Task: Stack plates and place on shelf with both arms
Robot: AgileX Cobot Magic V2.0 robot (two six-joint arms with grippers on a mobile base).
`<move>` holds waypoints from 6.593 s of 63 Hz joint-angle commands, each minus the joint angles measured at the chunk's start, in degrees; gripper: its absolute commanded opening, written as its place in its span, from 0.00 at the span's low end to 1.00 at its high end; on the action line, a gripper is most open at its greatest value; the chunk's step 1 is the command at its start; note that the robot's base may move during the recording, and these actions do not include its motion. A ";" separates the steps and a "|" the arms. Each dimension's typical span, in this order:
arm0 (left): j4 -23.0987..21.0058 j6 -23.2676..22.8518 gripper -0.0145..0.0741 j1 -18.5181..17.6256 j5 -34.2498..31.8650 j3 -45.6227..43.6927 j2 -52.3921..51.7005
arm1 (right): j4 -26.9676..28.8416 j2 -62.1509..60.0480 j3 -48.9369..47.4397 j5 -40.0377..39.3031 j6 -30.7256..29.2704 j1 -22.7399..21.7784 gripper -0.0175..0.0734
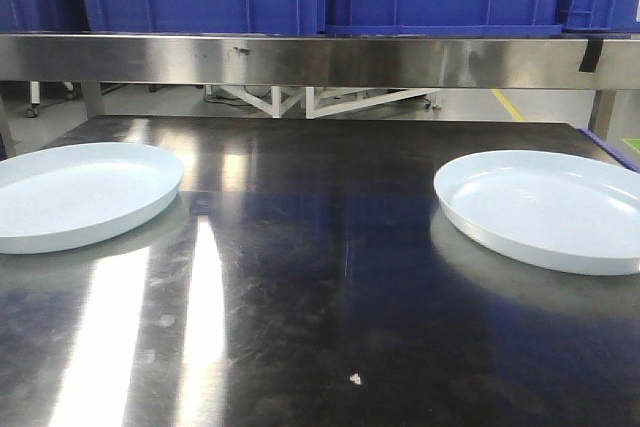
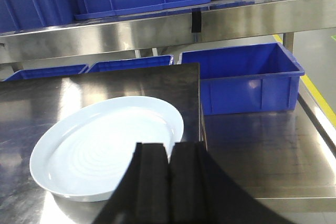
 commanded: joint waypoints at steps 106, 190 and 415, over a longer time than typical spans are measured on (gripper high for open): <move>-0.31 -1.37 0.28 -2.00 4.85 -46.52 41.27 | -0.08 -1.25 -0.96 -5.29 -0.34 -0.30 0.25; -2.61 -1.14 0.28 -2.00 11.63 -57.07 56.89 | -0.08 -1.25 -0.96 -5.29 -0.34 -0.30 0.25; -5.81 -3.41 0.91 -1.89 12.91 -59.93 96.33 | -0.89 79.80 -69.27 35.51 -0.80 -0.12 0.75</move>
